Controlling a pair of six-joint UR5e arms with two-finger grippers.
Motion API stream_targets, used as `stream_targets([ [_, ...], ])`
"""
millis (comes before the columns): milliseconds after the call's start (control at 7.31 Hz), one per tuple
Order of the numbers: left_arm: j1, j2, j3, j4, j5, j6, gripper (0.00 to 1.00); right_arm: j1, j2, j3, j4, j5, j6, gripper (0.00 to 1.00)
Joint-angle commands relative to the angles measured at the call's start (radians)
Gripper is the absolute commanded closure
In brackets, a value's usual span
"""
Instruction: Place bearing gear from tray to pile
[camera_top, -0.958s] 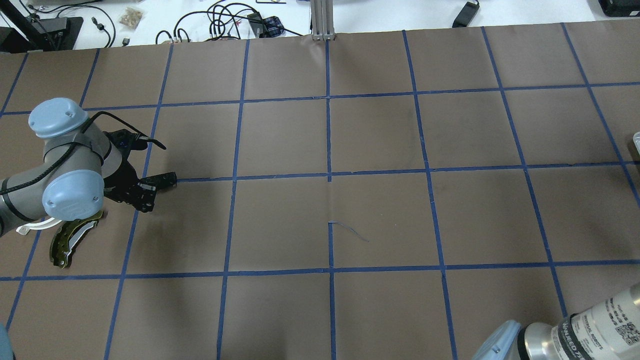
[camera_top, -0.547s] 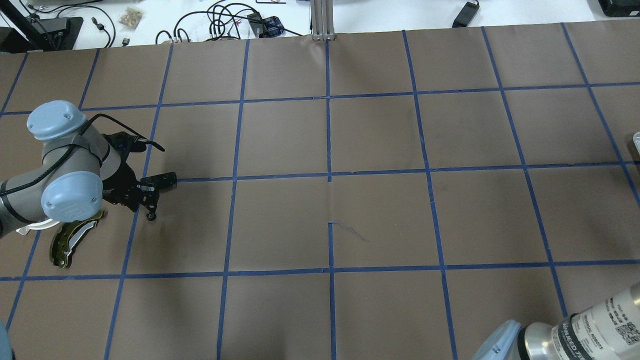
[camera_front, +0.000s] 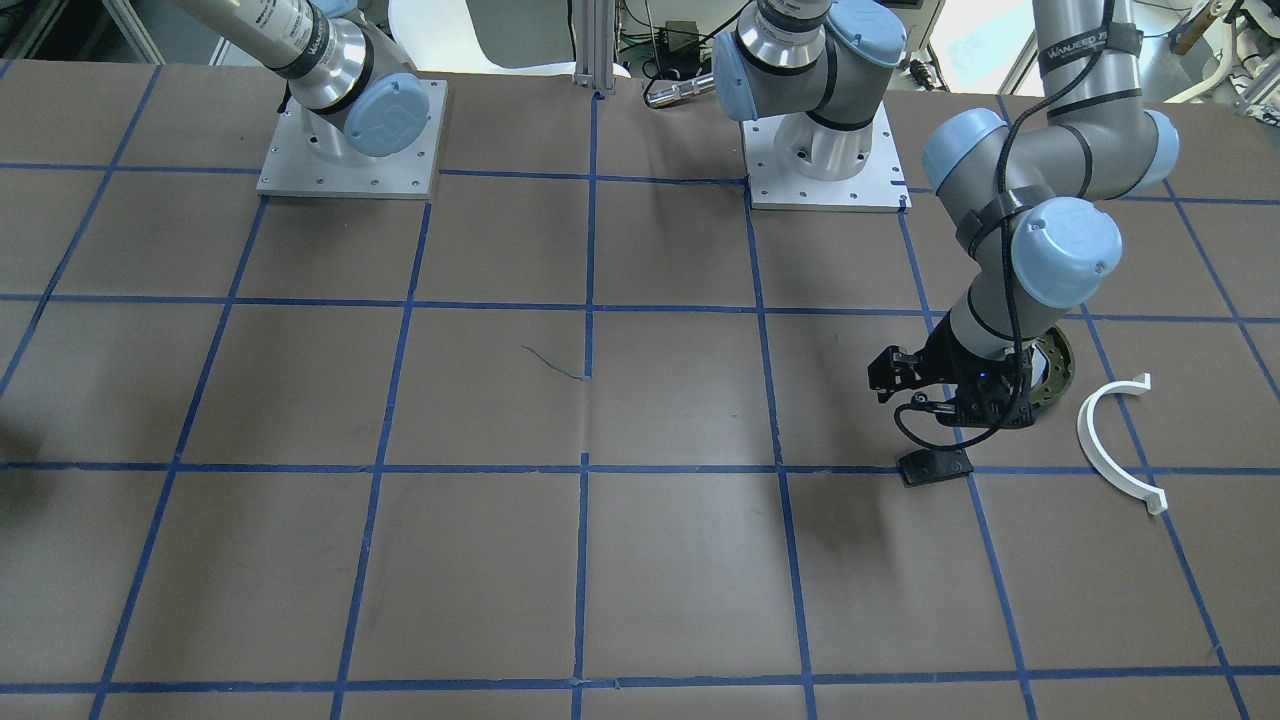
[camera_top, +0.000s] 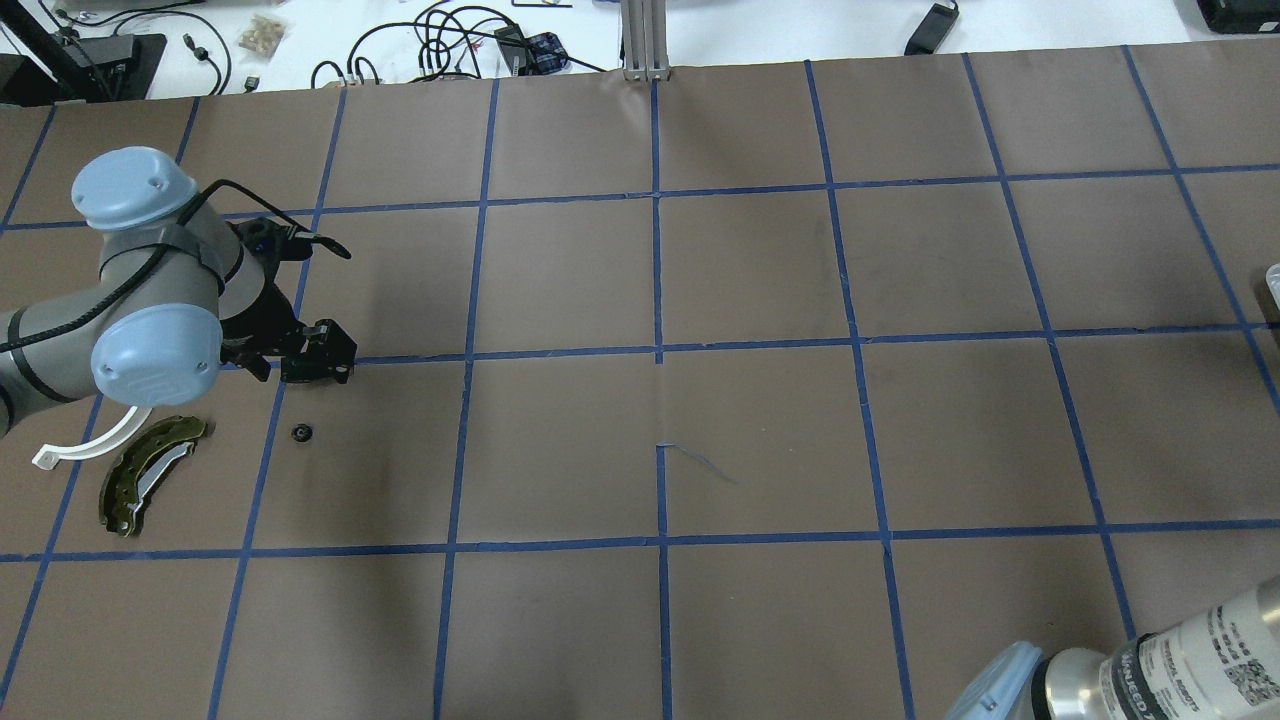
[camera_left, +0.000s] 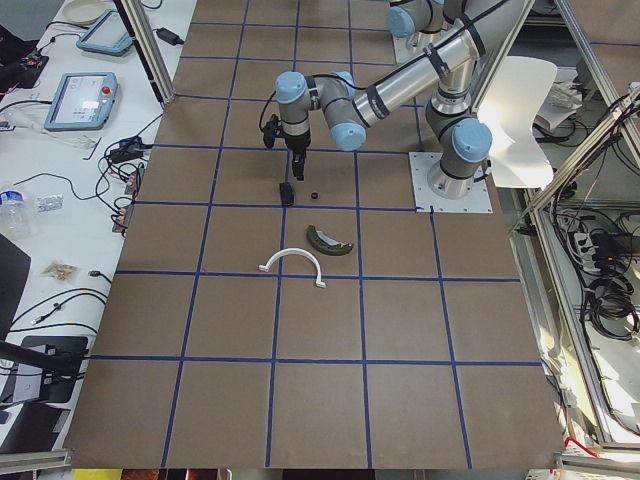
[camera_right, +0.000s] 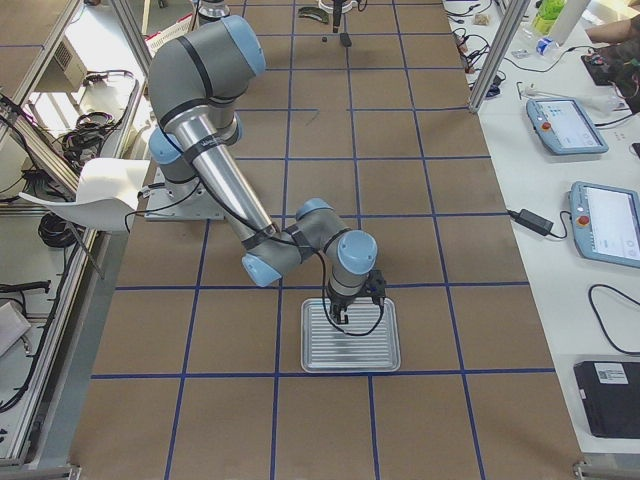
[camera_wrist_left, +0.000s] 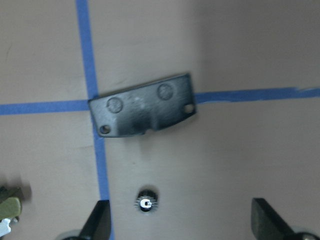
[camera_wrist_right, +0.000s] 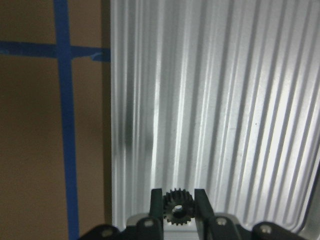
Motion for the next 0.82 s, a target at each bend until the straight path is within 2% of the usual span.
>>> stream_targets([
  [0,-0.096,0.056,0.109,-0.169,-0.021,-0.138,0.00,0.100,-0.134,0.010,0.141,0.070,0.096,1.00],
  [137,-0.151,0.076,0.161,-0.229,-0.027,-0.157,0.00,0.178,-0.174,0.024,0.191,0.075,0.197,1.00],
  [411,-0.214,0.096,0.297,-0.387,-0.029,-0.228,0.00,0.356,-0.220,0.052,0.258,0.145,0.448,1.00],
  [547,-0.219,0.102,0.374,-0.498,-0.056,-0.229,0.00,0.445,-0.228,0.084,0.259,0.180,0.591,1.00],
  [684,-0.222,0.117,0.428,-0.530,-0.091,-0.231,0.00,0.544,-0.231,0.104,0.246,0.223,0.759,1.00],
])
